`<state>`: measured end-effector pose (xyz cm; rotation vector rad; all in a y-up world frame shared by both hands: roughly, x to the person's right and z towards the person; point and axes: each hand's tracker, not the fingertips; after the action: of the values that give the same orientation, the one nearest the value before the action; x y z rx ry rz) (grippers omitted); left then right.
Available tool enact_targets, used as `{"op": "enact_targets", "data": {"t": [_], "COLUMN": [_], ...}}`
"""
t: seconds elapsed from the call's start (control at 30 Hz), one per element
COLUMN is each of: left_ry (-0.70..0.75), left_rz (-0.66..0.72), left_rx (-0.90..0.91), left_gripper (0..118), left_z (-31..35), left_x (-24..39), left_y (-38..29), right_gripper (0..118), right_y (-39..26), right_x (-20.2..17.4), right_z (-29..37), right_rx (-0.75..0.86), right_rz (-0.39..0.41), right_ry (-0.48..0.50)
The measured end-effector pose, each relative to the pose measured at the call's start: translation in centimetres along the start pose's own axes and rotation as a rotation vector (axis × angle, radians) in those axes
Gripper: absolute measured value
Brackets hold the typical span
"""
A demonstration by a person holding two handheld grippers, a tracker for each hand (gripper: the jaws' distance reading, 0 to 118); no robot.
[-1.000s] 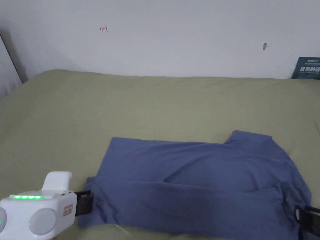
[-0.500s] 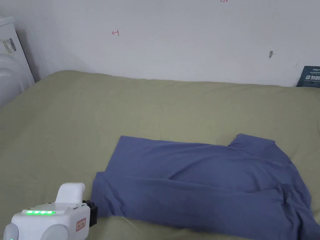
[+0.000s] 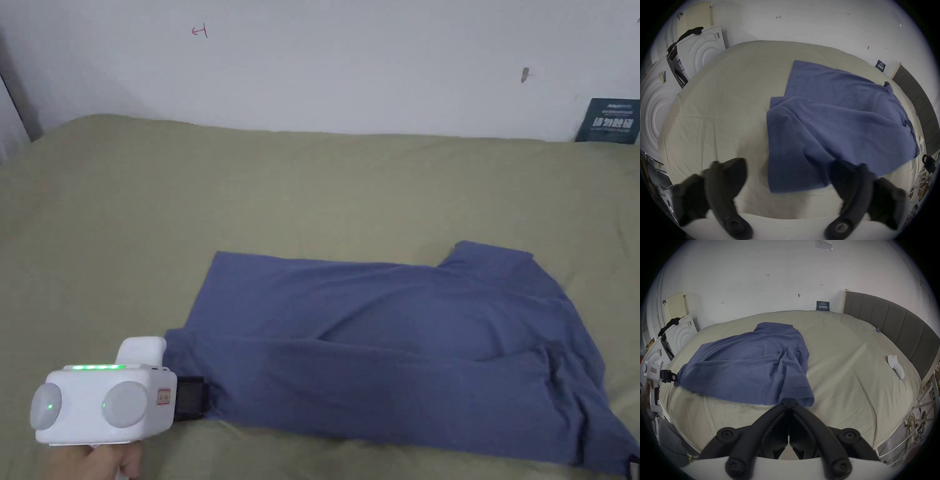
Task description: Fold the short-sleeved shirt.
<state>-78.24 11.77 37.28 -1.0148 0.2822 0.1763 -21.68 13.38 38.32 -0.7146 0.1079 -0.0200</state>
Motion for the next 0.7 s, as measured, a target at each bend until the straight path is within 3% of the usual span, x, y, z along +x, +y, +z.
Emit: {"op": "enact_targets", "data": {"t": [0.03,0.07,0.13,0.23,0.27,0.37,0.4,0.5,0.53,0.57,0.6,0.63,0.7], "left_ry": [-0.004,-0.036,-0.033,-0.035,-0.036,-0.041,-0.050,-0.041,-0.032,-0.032,-0.032,-0.031,-0.027], "left_rz": [0.000,0.008,0.046,-0.022,-0.020,-0.019,-0.016,-0.029,-0.035,-0.035,-0.034,-0.036,-0.045], "left_rx": [0.004,0.005,0.061,0.044,0.040,0.036,0.026,0.024,0.027,0.022,0.018,0.015,0.009], "left_gripper": [23,2,2,2,2,2,2,2,2,2,2,2,2], "left_z": [0.3,0.7,1.7,2.4,2.4,2.9,2.4,1.7,1.6,1.5,1.4,1.3,1.3], "left_x": [-0.1,-0.1,0.3,1.2,1.1,1.2,1.0,0.6,0.8,0.8,0.8,0.7,0.8], "left_y": [0.0,-0.1,-0.4,-0.4,-0.2,0.3,0.4,1.0,0.8,0.8,0.9,0.9,0.8], "right_gripper": [2,2,2,2,7,110,118,113,106,87,42,8,8], "right_y": [0.0,0.3,0.4,0.8,0.9,1.9,2.0,3.0,3.1,3.0,3.3,3.1,2.8], "right_x": [0.1,0.3,0.4,1.2,1.3,1.9,2.1,2.3,2.3,2.3,2.4,2.4,2.4], "right_z": [-0.2,-0.3,-0.7,-1.6,-1.8,-3.1,-3.3,-5.7,-6.3,-6.7,-7.4,-8.0,-8.6], "right_rx": [-0.006,-0.015,-0.030,-0.066,-0.063,-0.119,-0.102,-0.186,-0.182,-0.202,-0.212,-0.210,-0.217], "right_rz": [0.001,0.001,0.001,-0.050,-0.053,-0.100,-0.107,-0.098,-0.087,-0.065,-0.051,-0.028,-0.015], "right_ry": [0.000,0.000,-0.003,0.009,-0.002,0.016,0.029,0.023,0.027,0.047,0.040,0.014,0.033]}}
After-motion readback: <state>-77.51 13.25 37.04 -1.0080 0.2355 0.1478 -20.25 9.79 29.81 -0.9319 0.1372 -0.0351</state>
